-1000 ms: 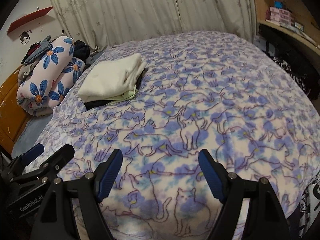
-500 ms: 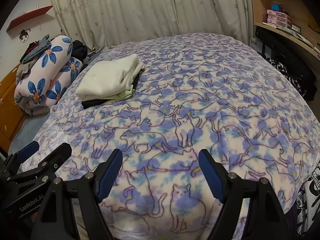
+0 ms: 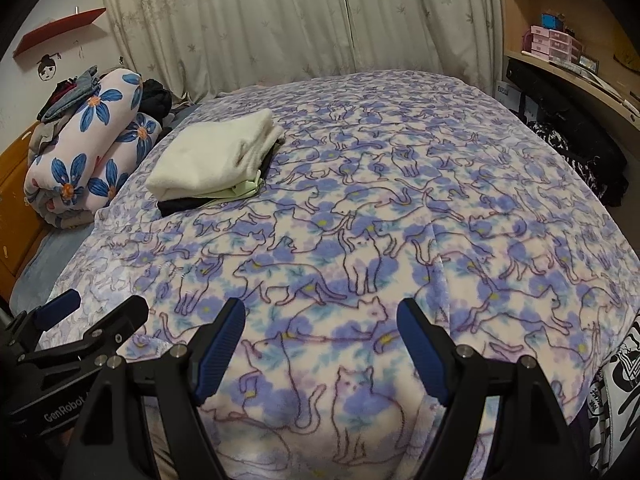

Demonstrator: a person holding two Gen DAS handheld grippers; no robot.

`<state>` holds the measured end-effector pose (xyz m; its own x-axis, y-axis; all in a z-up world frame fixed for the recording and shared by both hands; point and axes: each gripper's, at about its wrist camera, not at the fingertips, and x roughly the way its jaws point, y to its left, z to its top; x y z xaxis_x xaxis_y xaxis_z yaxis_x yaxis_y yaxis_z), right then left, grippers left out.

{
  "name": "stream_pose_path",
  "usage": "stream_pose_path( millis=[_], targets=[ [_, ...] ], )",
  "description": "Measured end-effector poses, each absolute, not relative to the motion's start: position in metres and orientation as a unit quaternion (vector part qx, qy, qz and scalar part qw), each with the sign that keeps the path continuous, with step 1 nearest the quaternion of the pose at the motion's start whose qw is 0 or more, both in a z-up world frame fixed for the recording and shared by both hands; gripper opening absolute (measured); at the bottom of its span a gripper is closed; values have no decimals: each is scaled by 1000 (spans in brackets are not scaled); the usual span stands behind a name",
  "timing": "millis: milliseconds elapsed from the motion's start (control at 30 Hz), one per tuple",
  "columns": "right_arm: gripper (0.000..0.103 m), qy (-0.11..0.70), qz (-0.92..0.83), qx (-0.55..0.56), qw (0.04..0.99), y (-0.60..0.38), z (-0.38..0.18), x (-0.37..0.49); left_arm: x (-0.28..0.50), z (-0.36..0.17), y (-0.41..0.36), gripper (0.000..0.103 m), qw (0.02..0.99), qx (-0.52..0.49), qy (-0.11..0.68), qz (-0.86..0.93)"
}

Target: Fold large clothes

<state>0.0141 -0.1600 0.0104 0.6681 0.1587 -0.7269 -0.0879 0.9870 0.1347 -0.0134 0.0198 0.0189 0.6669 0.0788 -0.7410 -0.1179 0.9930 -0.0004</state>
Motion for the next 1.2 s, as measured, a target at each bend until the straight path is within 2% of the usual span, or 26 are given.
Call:
stream_pose_path(
  millis=[1200],
  targets=[
    [78, 409, 58, 42, 910, -165, 4, 15, -17, 9, 17, 100, 907, -29, 418, 46]
  ],
)
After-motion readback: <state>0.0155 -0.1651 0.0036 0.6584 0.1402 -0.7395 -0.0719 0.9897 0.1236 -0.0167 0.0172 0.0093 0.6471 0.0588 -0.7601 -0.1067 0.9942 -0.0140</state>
